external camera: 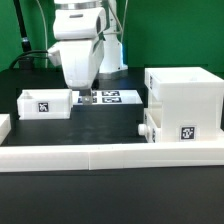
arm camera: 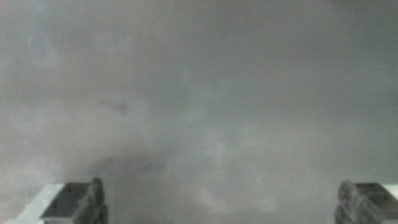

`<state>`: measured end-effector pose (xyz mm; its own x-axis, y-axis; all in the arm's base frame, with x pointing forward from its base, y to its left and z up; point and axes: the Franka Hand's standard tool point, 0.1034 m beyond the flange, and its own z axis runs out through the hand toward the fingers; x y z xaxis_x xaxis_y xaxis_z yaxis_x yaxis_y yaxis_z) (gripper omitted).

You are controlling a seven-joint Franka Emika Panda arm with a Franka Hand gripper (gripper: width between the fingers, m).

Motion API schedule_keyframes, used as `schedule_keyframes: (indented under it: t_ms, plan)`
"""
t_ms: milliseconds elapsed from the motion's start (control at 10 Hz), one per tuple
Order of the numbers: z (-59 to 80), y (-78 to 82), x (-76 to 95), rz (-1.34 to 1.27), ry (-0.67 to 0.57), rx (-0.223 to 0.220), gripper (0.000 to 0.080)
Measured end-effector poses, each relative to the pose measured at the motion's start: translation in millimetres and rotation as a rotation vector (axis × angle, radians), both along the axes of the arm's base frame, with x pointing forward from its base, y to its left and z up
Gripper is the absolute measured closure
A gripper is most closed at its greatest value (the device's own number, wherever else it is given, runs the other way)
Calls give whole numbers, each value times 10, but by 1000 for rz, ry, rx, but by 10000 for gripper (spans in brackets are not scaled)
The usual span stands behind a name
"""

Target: Assemble drawer

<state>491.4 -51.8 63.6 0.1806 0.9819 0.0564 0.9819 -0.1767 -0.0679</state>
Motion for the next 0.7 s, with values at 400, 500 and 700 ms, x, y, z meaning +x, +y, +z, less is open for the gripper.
schedule_keyframes:
  t_ms: [400, 500, 700]
  plan:
    - [9, -128, -170, -39, -15, -10, 150]
    - [7, -127, -171, -111, -10, -13, 150]
    - [6, -126, -171, -220, -3, -18, 150]
